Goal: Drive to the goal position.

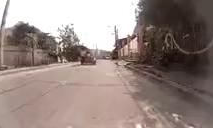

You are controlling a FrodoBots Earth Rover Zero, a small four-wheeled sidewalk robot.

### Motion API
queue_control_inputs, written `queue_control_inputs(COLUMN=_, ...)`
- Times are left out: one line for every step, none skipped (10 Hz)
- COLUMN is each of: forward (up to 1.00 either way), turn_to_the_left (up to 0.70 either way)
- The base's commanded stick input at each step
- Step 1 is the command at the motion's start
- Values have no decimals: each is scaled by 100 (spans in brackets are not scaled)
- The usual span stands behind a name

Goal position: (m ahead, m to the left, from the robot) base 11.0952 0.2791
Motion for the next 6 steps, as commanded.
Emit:
queue_control_inputs(forward=100, turn_to_the_left=0)
queue_control_inputs(forward=100, turn_to_the_left=0)
queue_control_inputs(forward=100, turn_to_the_left=0)
queue_control_inputs(forward=100, turn_to_the_left=0)
queue_control_inputs(forward=100, turn_to_the_left=0)
queue_control_inputs(forward=100, turn_to_the_left=0)
